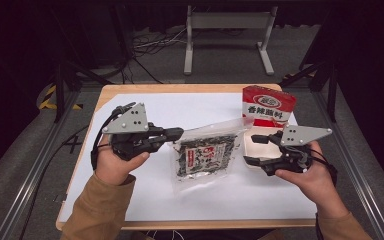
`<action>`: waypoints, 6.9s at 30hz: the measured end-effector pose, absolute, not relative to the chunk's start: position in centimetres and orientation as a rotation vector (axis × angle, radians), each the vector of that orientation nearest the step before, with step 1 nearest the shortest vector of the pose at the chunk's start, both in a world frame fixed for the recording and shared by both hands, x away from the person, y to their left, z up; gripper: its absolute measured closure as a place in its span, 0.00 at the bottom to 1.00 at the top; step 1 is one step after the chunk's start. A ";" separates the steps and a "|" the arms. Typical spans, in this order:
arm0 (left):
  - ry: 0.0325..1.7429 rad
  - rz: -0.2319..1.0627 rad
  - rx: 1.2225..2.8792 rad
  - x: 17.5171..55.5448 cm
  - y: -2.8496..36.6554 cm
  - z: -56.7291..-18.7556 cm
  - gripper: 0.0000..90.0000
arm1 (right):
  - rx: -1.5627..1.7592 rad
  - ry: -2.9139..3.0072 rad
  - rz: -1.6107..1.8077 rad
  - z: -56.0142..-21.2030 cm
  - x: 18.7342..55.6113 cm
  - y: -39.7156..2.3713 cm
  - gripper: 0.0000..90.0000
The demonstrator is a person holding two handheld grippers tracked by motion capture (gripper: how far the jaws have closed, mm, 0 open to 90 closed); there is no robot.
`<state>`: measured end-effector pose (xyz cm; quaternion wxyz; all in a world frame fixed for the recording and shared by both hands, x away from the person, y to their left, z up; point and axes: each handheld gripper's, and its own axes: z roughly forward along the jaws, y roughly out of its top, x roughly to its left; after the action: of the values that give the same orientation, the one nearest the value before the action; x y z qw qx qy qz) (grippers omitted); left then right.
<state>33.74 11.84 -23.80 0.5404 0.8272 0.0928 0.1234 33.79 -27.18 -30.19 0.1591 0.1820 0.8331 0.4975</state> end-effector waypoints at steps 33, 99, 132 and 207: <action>0.067 0.204 1.936 33.2 10.7 -23.9 0.99 | 0.205 2.585 1.483 -29.2 33.5 -24.0 0.80; 0.617 0.277 1.886 37.3 14.6 -32.3 0.39 | 0.489 2.479 1.432 -19.8 36.7 -30.7 0.84; 0.710 0.288 1.924 39.3 16.1 -34.7 0.39 | 0.671 2.257 1.355 -20.3 39.6 -34.8 0.84; 0.729 0.275 1.939 39.3 16.0 -35.2 0.38 | 1.040 2.217 1.172 -29.8 39.4 -35.9 0.84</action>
<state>39.33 15.99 -35.23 0.5018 0.8025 0.3018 0.1140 39.35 -35.95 -29.80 0.2117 0.3743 0.7982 0.4219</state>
